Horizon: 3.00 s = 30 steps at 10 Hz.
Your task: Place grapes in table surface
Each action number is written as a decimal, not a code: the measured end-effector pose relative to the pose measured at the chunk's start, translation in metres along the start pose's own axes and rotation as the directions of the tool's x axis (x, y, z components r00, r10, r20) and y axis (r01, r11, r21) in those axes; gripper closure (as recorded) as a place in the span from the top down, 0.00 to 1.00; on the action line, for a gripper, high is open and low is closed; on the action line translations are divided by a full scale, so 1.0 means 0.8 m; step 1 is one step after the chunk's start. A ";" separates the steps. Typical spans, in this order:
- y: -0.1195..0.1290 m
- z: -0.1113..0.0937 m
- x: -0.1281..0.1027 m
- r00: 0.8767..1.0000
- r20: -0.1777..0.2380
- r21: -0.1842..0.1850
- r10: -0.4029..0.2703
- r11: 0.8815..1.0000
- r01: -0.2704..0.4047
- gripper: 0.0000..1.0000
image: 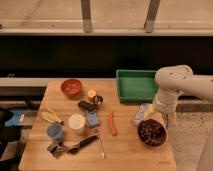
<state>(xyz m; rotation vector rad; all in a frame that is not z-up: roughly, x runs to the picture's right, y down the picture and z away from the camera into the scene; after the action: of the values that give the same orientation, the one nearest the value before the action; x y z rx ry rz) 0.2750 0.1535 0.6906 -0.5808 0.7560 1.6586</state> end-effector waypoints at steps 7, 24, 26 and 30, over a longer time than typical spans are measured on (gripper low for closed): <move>0.000 0.000 0.000 1.000 0.000 0.000 0.000 1.000 0.000 0.80; -0.005 -0.007 -0.007 1.000 0.017 -0.004 0.008 1.000 -0.008 0.80; -0.001 -0.011 -0.011 0.999 0.037 -0.001 -0.001 1.000 0.001 0.80; 0.007 0.023 0.006 1.000 0.023 -0.054 0.010 0.999 -0.009 0.80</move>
<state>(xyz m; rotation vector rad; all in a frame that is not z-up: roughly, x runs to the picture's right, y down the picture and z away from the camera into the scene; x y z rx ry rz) 0.2686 0.1698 0.7007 -0.5951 0.6998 1.6959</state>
